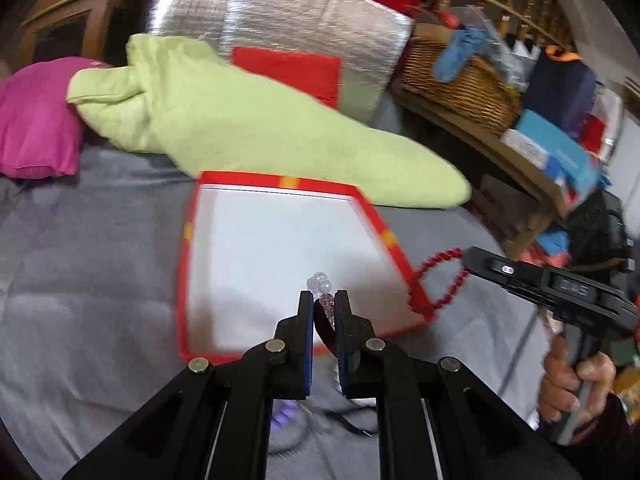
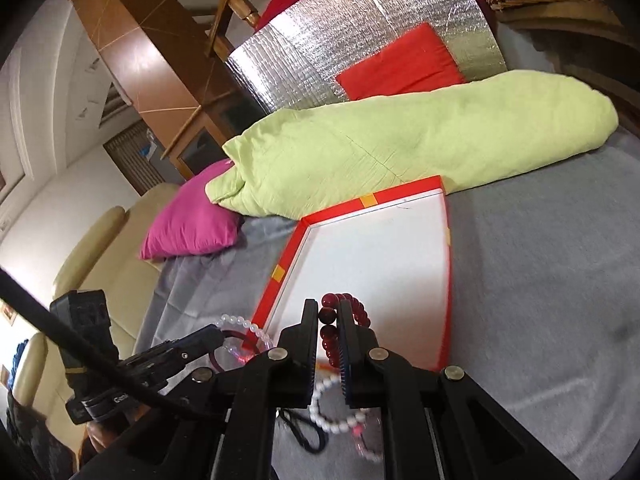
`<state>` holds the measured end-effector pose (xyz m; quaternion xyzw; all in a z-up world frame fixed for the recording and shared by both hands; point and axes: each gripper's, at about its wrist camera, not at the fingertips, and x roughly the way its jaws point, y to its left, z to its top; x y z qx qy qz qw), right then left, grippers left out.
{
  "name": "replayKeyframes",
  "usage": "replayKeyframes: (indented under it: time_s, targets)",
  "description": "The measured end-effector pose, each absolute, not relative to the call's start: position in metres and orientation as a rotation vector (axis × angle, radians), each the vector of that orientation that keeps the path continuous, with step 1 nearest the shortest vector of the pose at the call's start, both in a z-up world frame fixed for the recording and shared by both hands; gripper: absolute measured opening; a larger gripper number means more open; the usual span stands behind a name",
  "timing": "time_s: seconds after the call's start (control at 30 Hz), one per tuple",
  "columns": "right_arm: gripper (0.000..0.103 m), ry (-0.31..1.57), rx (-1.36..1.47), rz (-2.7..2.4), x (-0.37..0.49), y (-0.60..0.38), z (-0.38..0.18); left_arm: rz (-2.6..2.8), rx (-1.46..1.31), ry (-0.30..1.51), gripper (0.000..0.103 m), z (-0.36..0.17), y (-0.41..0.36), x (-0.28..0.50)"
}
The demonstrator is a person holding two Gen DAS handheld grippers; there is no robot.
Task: Organize jewelry
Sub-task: 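Carry both bracelets into the red box and open both tools to release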
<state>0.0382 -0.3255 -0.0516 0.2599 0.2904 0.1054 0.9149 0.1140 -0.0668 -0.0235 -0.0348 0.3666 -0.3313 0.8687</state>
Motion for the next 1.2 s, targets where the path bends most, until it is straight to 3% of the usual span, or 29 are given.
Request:
replayKeyframes:
  time_s: [0.47,0.53,0.6,0.73,0.87,0.93,1.0,1.17,1.2]
  targets:
    - [0.014,0.752,0.533,0.078,0.091,-0.346,-0.098,-0.508,-0.059,0.934,0.011,-0.079,-0.069,0.161]
    - [0.039,0.764,0.550,0.054,0.090,-0.353,-0.099,-0.503,-0.062,0.936,0.011,-0.078,-0.065,0.160]
    - [0.058,0.743,0.566,0.033,0.084,-0.359,-0.096,-0.513,-0.080,0.926,0.012,-0.075,-0.060,0.158]
    - [0.059,0.691,0.571,0.023,0.071,-0.367,-0.085,-0.496,-0.104,0.883,0.025,-0.065,-0.047,0.157]
    - [0.059,0.709,0.572,0.012,0.068,-0.368,-0.085,-0.462,-0.124,0.884,0.029,-0.065,-0.037,0.160]
    - [0.059,0.737,0.559,-0.001,0.068,-0.368,-0.088,-0.437,-0.131,0.894,0.053,-0.067,-0.032,0.161]
    - [0.059,0.786,0.557,-0.015,0.070,-0.369,-0.096,-0.404,-0.131,0.902,0.061,-0.070,-0.028,0.163]
    - [0.057,0.876,0.597,-0.008,0.076,-0.368,-0.114,-0.434,-0.189,0.960,0.061,-0.083,-0.025,0.169]
    - [0.049,0.882,0.600,0.003,0.078,-0.367,-0.116,-0.447,-0.198,0.976,0.061,-0.087,-0.027,0.170]
